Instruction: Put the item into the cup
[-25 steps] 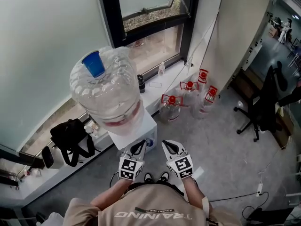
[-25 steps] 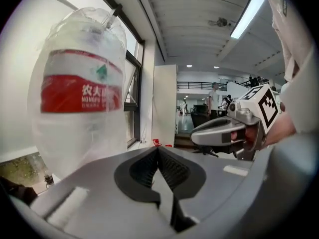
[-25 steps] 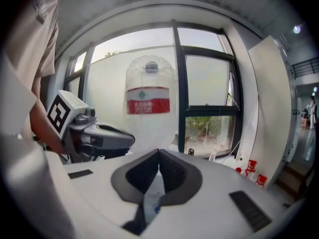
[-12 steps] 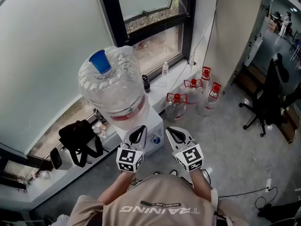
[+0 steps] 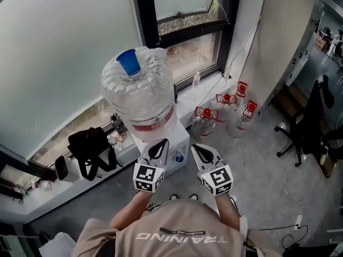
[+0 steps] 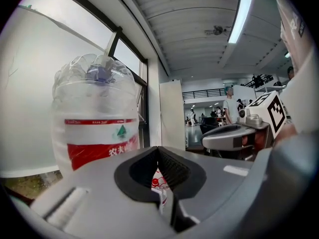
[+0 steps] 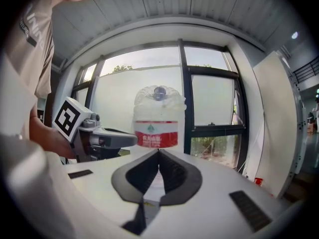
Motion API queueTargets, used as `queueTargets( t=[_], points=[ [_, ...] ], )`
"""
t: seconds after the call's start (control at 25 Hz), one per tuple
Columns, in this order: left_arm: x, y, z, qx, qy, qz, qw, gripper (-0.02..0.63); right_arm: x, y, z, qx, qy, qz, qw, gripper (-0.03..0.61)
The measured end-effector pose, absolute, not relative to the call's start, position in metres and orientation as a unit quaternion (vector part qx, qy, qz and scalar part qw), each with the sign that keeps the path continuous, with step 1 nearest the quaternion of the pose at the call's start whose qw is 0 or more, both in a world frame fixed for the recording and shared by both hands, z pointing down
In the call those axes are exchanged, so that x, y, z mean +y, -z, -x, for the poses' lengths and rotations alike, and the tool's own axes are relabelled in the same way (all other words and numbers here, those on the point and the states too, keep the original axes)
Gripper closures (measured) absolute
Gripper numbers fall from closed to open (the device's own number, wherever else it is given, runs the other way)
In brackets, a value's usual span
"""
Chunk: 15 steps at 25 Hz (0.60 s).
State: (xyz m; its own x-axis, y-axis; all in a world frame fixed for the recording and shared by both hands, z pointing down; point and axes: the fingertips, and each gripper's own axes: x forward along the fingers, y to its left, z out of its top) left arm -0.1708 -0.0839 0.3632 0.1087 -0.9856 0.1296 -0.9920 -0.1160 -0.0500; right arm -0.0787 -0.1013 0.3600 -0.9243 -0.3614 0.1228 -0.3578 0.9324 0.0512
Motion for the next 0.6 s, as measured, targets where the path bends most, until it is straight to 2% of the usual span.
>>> queueTargets(
  t=[0.6],
  points=[
    [-0.082,-0.373,0.163,-0.657,-0.065,-0.75,0.038,0.604,-0.103,-0.371,0.066,-0.976,0.007,-0.201,0.079,0.568]
  ],
)
